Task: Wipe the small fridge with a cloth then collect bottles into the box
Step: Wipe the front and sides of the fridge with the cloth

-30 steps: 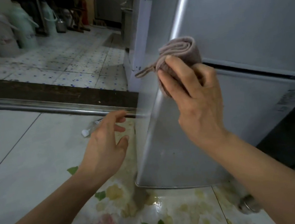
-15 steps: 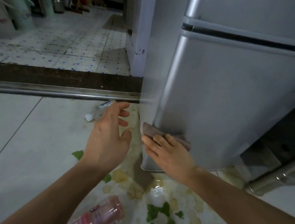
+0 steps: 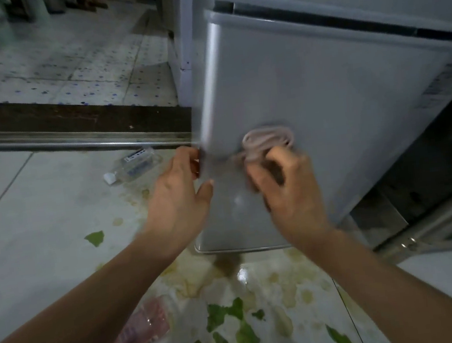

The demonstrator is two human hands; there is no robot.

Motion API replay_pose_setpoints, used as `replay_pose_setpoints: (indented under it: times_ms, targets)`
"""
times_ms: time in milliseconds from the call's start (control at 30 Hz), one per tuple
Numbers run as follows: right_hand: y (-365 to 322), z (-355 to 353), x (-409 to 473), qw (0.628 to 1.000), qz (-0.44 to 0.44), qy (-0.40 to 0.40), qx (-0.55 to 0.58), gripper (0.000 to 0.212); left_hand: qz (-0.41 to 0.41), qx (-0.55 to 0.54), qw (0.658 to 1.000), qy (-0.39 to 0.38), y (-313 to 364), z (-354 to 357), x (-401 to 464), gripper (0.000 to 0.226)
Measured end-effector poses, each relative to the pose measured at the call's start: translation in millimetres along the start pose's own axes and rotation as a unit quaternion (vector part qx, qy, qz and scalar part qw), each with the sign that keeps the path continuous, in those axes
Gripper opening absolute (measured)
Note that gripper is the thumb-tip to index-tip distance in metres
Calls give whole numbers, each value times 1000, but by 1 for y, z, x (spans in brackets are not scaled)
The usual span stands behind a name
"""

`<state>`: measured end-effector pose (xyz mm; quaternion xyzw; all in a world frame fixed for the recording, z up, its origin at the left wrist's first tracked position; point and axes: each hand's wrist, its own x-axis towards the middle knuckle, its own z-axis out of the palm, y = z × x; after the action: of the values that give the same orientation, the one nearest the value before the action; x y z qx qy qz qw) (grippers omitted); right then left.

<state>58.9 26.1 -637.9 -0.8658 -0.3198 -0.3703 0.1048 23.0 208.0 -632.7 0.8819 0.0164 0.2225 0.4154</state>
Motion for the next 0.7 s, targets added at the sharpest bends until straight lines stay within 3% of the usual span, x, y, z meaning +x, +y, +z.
replay_pose_setpoints:
  times_ms: [100, 200, 233, 300, 367, 433, 500, 567, 700]
  targets:
    - [3, 19, -36, 987, -109, -50, -110, 13, -17, 15, 999, 34, 2, 9, 3, 25]
    - [12, 17, -41, 982, -149, -67, -99, 22, -25, 36, 998, 37, 0, 12, 3, 24]
    - [14, 9, -34, 987, -120, -62, -84, 19, -22, 41, 998, 34, 0, 12, 3, 23]
    - [23, -12, -14, 999, 24, -22, -9, 11, -18, 49, 998, 32, 0, 12, 3, 24]
    - [35, -30, 6, 991, 101, 92, 11, 21, -15, 46, 998, 37, 1, 12, 2, 24]
    - [43, -33, 16, 982, 98, 159, -36, 45, -12, 38, 998, 45, 1, 15, 2, 24]
    - [40, -19, 5, 976, 100, 182, -65, 47, -13, 38, 998, 50, 1, 16, 0, 23]
    - [35, 5, -28, 977, 112, 164, -80, 46, -14, 42, 998, 48, 0, 16, 0, 23]
    - [43, 22, -81, 993, 40, 28, -109, 50, -11, 47, 998, 44, 0, 16, 0, 24]
